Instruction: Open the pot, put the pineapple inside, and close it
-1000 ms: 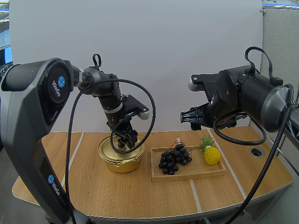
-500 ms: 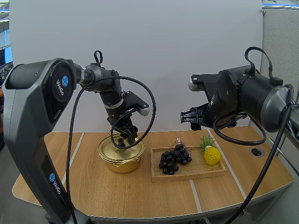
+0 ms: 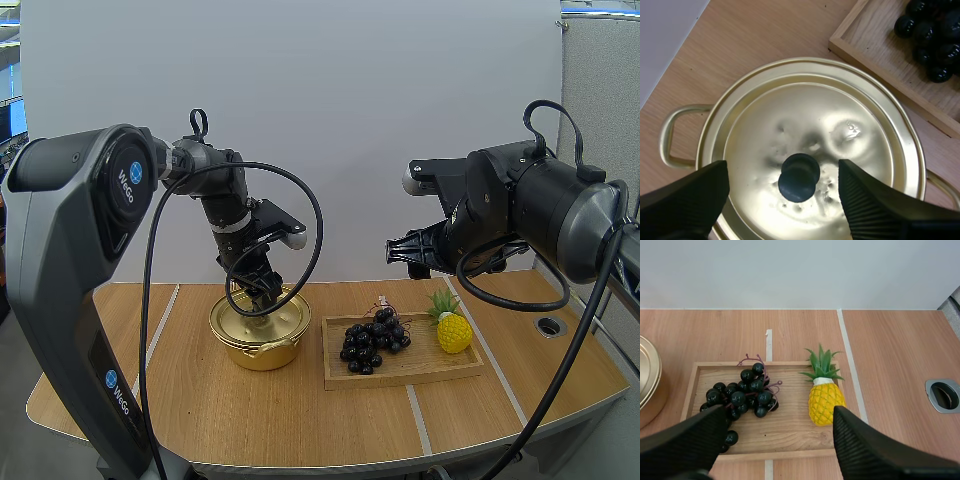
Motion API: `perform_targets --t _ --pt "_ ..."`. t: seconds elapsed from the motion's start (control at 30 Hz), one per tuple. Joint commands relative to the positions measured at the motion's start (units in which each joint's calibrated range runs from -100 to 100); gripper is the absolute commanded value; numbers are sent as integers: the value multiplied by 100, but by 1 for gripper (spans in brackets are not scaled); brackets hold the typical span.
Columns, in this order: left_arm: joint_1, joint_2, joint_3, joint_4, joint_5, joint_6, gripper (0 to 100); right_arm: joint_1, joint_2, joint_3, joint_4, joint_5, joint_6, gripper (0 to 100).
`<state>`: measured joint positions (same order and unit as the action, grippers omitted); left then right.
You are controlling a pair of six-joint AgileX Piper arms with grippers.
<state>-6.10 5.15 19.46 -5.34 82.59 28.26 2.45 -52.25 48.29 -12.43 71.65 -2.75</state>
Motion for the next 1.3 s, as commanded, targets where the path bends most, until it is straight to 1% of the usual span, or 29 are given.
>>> perform_targets --t 0.0,0.63,0.8,0.83,0.87,0.9,0.97,1.0,1.27 --pt "6 7 -42 -81 82 -16 100 8 -25 -41 -33 -99 18 100" --pt "6 548 -42 -109 22 -16 100 8 -25 -41 -33 -116 18 100" --pt "6 548 -42 -109 211 -16 100 8 -25 -41 -33 -116 18 100" --pt "6 548 -42 -109 232 -16 98 8 -25 -41 -33 -116 18 100" --pt "6 548 -42 -109 273 -16 77 8 -25 -41 -33 -116 18 100" --pt "6 536 -42 -109 296 -29 53 8 -25 -41 -33 -116 18 100" --pt "6 521 -42 -109 339 -58 2 8 -25 -41 -33 -116 18 100" --pt "6 506 -42 -109 361 -58 0 8 -25 -41 -33 -116 18 100" --pt "6 236 -55 -20 480 -88 0 8 -25 -41 -33 -116 18 100"
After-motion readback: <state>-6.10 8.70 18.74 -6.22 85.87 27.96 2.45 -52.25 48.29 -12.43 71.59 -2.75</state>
